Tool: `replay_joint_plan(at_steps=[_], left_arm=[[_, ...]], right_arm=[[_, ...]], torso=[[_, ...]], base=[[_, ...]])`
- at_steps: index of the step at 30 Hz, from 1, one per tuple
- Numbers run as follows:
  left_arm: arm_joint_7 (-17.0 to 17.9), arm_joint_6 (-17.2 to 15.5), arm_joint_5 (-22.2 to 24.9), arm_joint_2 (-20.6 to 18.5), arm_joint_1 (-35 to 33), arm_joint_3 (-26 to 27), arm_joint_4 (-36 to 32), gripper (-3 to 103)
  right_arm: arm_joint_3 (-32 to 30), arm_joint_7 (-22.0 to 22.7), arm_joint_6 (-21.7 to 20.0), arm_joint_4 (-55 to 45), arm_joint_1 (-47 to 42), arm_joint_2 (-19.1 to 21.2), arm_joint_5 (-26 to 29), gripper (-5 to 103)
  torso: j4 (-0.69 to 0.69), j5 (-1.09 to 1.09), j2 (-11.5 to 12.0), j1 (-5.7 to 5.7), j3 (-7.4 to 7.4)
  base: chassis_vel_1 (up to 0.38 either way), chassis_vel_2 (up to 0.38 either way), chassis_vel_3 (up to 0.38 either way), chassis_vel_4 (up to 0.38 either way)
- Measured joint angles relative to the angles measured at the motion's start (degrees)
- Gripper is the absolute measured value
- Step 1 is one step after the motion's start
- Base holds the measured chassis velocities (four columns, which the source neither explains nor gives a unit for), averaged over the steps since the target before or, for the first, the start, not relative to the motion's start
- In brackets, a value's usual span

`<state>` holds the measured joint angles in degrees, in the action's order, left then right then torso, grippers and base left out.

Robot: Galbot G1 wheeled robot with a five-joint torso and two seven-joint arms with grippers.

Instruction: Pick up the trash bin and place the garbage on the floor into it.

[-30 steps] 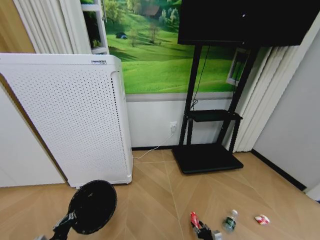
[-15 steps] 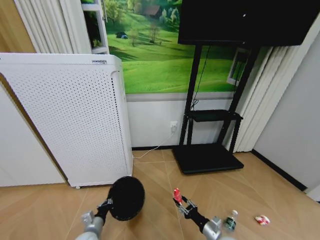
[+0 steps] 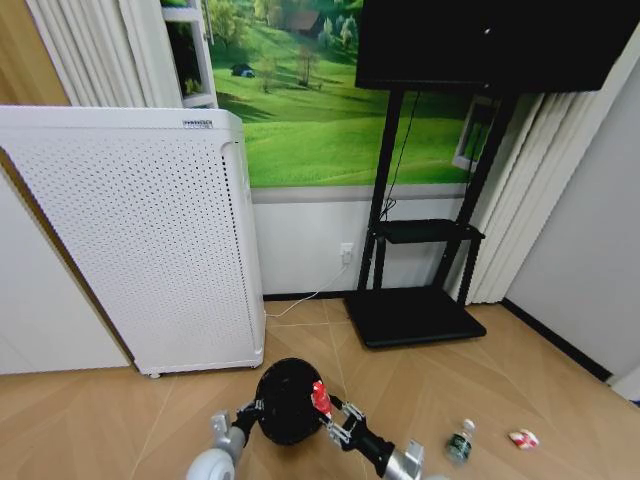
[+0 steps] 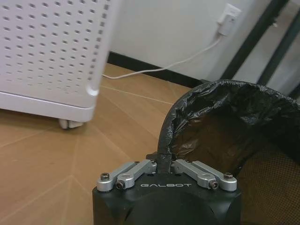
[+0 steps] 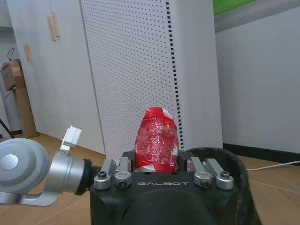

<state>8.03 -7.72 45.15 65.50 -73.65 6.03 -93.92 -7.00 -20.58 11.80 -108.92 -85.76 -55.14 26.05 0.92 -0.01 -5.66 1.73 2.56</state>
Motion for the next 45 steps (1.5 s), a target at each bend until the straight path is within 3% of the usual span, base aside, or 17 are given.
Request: replay_joint_plan(at_steps=[10,11,13,14,15,17,22,24,27,31,35,42,45], left_arm=[[-4.0,-1.6,0.4,-2.3,-0.9,-1.3,-5.4,4],[-4.5,-1.6,0.2,-2.7,-1.7,-0.9,-6.6,4],[-4.8,-1.6,0.0,-3.1,-2.6,-0.3,-7.7,4],[-5.0,-1.8,0.0,-3.6,-4.1,0.8,-9.6,4],[-5.0,-1.8,0.0,-3.6,-4.1,0.8,-9.6,4],[-5.2,-1.9,-0.1,-4.2,-6.6,2.9,-12.2,4],[-5.1,-1.9,-0.4,-4.4,-9.6,6.6,-14.7,4],[-4.2,-1.9,-0.4,-3.6,-11.3,10.0,-15.8,4],[-3.0,-1.8,-0.3,-2.8,-12.8,13.4,-16.3,4],[-2.5,-1.8,0.1,-1.9,-14.3,16.3,-16.9,4],[-1.7,-1.7,1.0,1.7,-17.6,23.1,-18.8,4],[-0.4,-1.7,2.7,5.4,-20.9,28.9,-20.6,4],[2.1,-2.1,5.2,7.3,-22.5,32.7,-22.1,4]], right_arm=[[3.7,0.3,-0.3,1.8,4.0,-0.6,0.2,45],[3.9,0.8,-0.4,2.1,4.3,-0.7,0.2,50],[4.0,1.2,-0.5,2.3,4.5,-0.8,0.2,50],[4.1,1.9,-0.6,2.6,4.7,-1.0,0.2,61],[4.1,1.9,-0.6,2.6,4.7,-1.0,0.2,61],[4.2,3.5,-0.7,3.0,4.9,-1.5,0.2,72],[3.7,5.9,0.4,3.5,4.7,-3.0,-0.6,83],[3.4,8.0,1.9,3.4,4.3,-4.4,-0.9,93],[2.6,9.7,3.0,2.8,3.4,-5.6,-1.5,99],[1.9,10.0,3.4,2.1,2.9,-5.9,-2.2,100],[-1.0,10.0,3.4,0.1,1.4,-6.9,-3.0,100],[-4.6,9.8,3.6,-1.1,-0.2,-7.0,-3.2,100],[-9.1,11.3,3.7,-0.3,-1.9,-8.7,-4.4,100]], torso=[[0.0,0.0,0.0,0.0,0.0],[0.0,0.0,0.0,0.0,0.0],[0.0,0.02,0.0,0.0,0.0],[-0.01,0.01,0.0,0.0,0.0],[-0.01,0.01,0.0,0.0,0.0],[0.0,0.0,0.0,0.0,0.0],[-0.01,0.0,0.0,0.0,0.0],[-0.01,0.01,0.0,0.0,0.0],[0.01,0.0,0.0,-0.01,0.0],[0.0,-0.01,0.0,0.0,0.0],[0.0,0.01,0.0,-0.01,0.0],[-0.01,0.0,0.0,-0.01,0.0],[-0.02,0.01,0.0,-0.01,0.0]], base=[[0.0,0.0,0.0,0.0],[0.0,0.0,0.0,0.0],[0.0,0.0,0.0,0.0],[0.0,0.0,0.0,0.0],[0.0,0.0,0.0,0.0],[0.0,0.0,0.0,0.0],[0.0,0.0,0.0,0.0],[0.0,0.0,0.0,0.0],[0.0,0.0,0.0,0.0],[0.0,0.0,0.0,0.0],[0.0,0.0,0.0,0.0],[-0.019,-0.008,0.009,0.014],[-0.094,-0.076,0.074,0.088]])
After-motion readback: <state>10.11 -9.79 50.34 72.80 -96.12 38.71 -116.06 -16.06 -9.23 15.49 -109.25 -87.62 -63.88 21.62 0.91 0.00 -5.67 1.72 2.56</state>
